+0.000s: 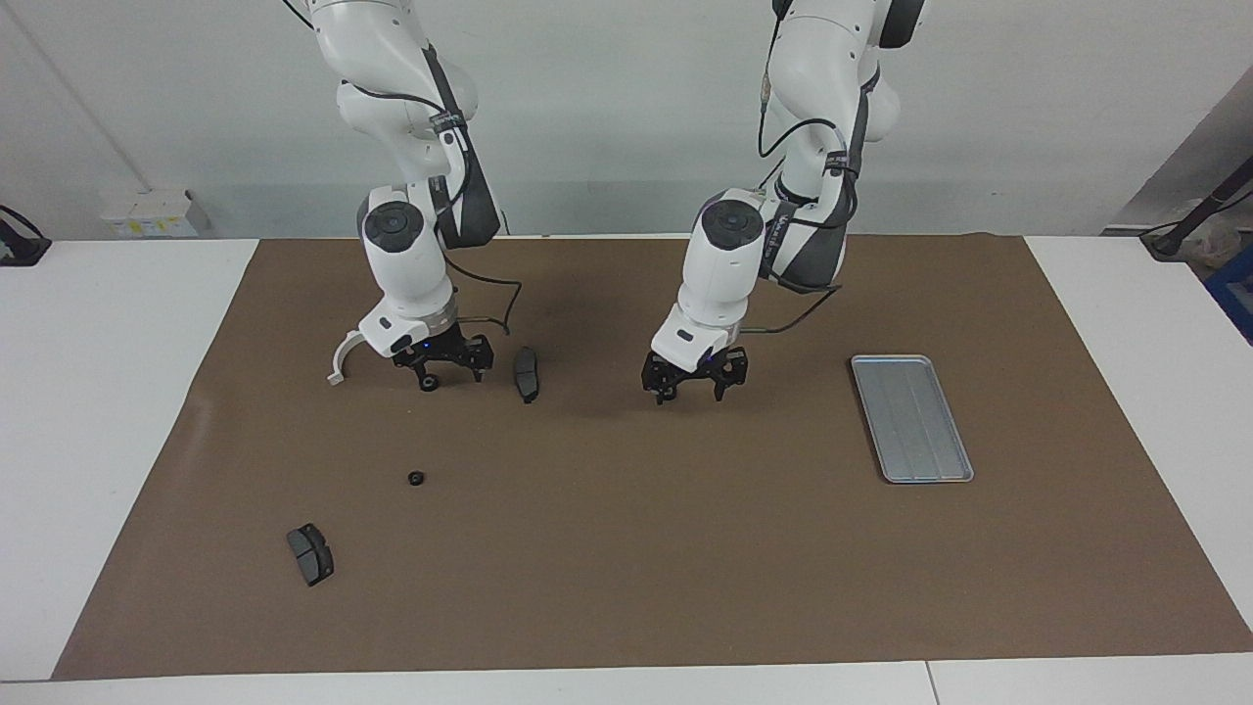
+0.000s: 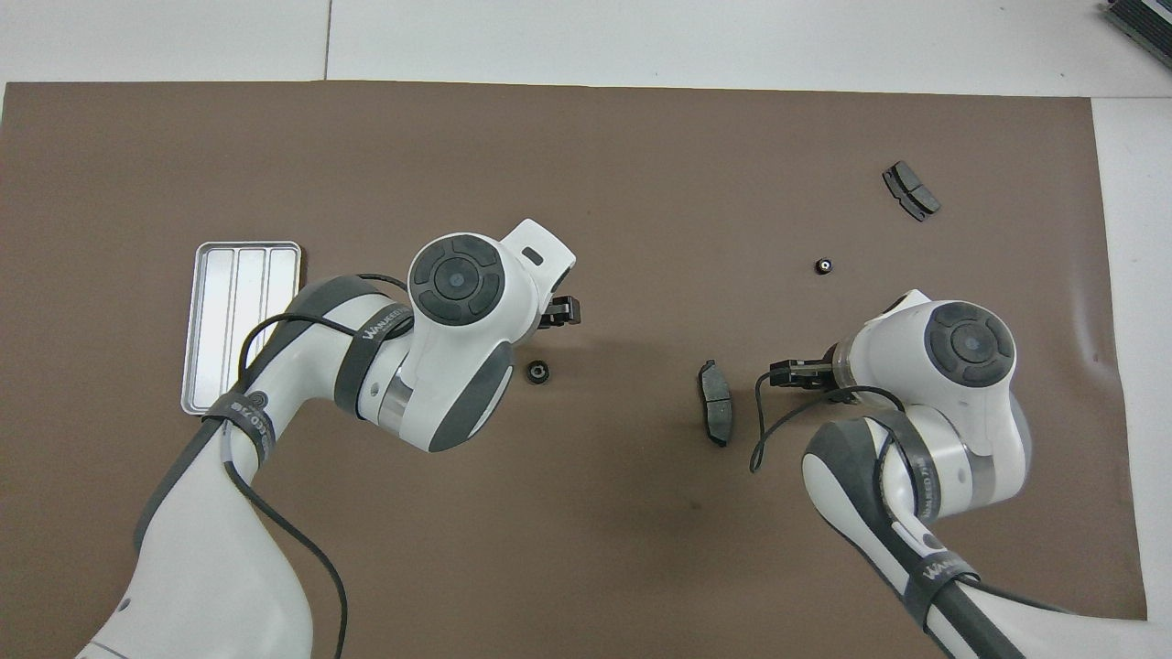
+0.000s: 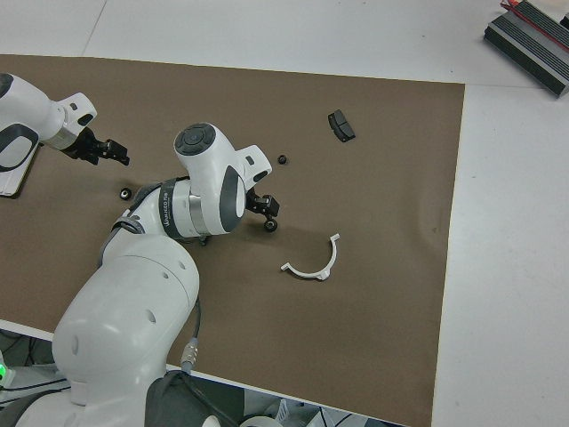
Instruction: Pick bearing gear from pile to tray
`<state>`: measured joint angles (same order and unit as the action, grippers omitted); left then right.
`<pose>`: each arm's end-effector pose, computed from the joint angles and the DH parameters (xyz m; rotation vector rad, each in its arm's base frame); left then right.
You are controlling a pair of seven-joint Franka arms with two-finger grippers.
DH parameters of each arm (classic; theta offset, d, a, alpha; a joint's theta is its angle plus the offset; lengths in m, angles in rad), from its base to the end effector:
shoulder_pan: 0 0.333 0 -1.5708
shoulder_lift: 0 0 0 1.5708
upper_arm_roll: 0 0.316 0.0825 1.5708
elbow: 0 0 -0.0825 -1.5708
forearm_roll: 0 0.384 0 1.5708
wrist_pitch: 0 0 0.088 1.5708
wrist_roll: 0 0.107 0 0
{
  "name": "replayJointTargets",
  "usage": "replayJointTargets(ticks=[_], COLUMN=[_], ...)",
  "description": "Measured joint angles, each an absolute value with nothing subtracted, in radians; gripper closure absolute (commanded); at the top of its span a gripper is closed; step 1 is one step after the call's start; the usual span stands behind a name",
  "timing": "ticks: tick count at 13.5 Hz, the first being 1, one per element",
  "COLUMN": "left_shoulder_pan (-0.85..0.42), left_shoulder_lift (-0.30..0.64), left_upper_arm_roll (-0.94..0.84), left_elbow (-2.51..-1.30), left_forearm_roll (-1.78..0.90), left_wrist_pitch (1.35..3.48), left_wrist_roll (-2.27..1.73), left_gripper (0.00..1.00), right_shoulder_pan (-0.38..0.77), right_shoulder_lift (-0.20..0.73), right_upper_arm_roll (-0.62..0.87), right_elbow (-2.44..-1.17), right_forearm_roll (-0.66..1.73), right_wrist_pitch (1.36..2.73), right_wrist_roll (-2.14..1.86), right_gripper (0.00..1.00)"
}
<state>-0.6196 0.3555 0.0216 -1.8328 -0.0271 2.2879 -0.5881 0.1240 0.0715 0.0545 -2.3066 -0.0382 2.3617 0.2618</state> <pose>0.5333 -0.3652 0.3478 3.0722 0.0079 0.1152 0.5081 0.0912 0.3136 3.1146 -0.0873 -0.0170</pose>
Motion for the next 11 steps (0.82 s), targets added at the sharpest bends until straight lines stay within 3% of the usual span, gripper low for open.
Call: replayJointTargets(ticks=[2, 6, 9, 11], left_shoulder_pan=[-0.639, -0.664, -0.672, -0.675], left_shoulder_lift=[0.355, 0.349, 0.348, 0.347], left_upper_arm_roll=[0.021, 0.021, 0.021, 0.021], left_elbow=[-1.885, -1.955, -1.976, -1.98], left_forearm_roll=[-0.027, -0.027, -0.027, -0.027], left_wrist_pitch=[2.337, 2.406, 2.426, 2.439], left_wrist_roll=[-0.595, -0.604, -0.608, -0.608], left_gripper=[0.0, 0.16, 0.28, 0.32], right_shoulder_pan=[0.112, 0.085, 0.064, 0.062], right_shoulder_lift=[0.071, 0.071, 0.071, 0.071], right_upper_arm_roll=[0.055, 0.055, 0.055, 0.055], right_elbow=[-2.319, -2.353, -2.374, -2.381], right_forearm_roll=[-0.038, -0.038, -0.038, -0.038], right_wrist_pitch=[2.362, 2.417, 2.426, 2.428], right_wrist_roll=[0.253, 0.241, 0.218, 0.215], right_gripper=[0.0, 0.03, 0.23, 0.52])
